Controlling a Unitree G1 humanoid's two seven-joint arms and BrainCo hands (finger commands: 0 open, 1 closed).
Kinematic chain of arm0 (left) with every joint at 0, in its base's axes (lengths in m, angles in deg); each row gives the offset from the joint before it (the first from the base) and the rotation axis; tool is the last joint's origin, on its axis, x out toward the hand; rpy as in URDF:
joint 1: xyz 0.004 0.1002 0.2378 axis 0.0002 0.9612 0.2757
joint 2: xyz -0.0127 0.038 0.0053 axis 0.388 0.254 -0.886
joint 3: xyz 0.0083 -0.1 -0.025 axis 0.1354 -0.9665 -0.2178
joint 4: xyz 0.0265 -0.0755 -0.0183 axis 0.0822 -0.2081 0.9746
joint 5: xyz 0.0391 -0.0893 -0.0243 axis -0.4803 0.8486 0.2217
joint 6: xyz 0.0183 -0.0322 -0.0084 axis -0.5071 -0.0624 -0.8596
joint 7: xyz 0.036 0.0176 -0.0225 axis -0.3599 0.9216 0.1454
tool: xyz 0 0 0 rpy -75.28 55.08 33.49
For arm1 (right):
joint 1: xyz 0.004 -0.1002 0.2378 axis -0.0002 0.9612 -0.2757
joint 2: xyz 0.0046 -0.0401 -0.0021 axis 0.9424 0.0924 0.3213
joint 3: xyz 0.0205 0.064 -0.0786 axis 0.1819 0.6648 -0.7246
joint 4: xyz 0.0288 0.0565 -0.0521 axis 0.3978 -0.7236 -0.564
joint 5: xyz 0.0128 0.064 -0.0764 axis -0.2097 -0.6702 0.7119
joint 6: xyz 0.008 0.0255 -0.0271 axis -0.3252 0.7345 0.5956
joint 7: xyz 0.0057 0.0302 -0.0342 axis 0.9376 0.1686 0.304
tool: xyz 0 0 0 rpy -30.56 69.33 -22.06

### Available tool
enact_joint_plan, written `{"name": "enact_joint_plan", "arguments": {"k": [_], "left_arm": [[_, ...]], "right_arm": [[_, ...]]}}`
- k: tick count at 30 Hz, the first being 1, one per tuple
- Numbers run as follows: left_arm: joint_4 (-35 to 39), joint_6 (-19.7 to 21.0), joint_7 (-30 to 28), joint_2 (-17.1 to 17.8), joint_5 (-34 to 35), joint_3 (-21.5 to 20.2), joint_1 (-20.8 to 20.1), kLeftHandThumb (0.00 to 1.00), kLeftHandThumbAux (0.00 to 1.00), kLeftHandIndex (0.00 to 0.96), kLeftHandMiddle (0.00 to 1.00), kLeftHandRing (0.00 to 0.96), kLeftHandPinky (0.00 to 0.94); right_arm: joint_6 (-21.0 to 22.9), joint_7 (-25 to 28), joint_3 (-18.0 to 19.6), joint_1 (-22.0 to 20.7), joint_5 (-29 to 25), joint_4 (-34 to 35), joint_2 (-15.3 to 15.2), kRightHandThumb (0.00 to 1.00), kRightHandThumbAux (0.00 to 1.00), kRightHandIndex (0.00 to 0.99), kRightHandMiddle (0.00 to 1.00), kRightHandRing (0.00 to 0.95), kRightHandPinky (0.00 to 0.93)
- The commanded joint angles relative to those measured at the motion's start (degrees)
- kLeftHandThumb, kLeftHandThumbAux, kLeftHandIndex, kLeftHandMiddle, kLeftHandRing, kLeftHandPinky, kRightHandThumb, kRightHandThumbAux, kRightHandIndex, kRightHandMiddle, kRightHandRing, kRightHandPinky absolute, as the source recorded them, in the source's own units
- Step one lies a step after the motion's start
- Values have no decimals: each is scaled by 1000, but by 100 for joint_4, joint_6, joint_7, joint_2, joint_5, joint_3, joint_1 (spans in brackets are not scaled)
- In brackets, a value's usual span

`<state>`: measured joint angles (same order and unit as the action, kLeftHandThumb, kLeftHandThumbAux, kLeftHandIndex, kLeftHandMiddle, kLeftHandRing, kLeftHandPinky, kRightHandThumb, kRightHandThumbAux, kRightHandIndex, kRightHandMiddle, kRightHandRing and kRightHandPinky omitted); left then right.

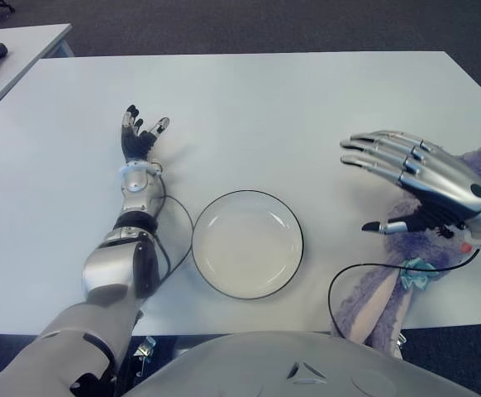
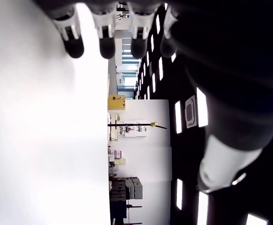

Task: Put the doll into the plate.

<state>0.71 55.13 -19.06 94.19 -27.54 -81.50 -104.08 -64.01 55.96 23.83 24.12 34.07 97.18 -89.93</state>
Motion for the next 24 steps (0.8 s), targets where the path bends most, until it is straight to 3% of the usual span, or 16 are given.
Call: {"name": "enact_joint_plan", "arguments": {"k": [1, 9, 24], "left_arm": [[-880, 840, -18, -417, 26, -12, 1133, 0, 776, 55, 27, 0, 24], [-875, 817, -14, -399, 7, 4, 1149, 0, 782, 59, 30, 0, 22], [-863, 731, -71, -370, 5, 8, 1181, 0, 782, 58, 25, 0, 23]], "right_arm": [[-851, -423, 68, -110, 703, -443, 158, 169, 428, 77, 135, 111, 114], [-1230, -506, -145, -140, 846, -669, 119, 146, 476, 99, 136, 115, 115], [-1180, -117, -430, 45, 813, -653, -95, 197, 514, 70, 102, 93, 101]]}}
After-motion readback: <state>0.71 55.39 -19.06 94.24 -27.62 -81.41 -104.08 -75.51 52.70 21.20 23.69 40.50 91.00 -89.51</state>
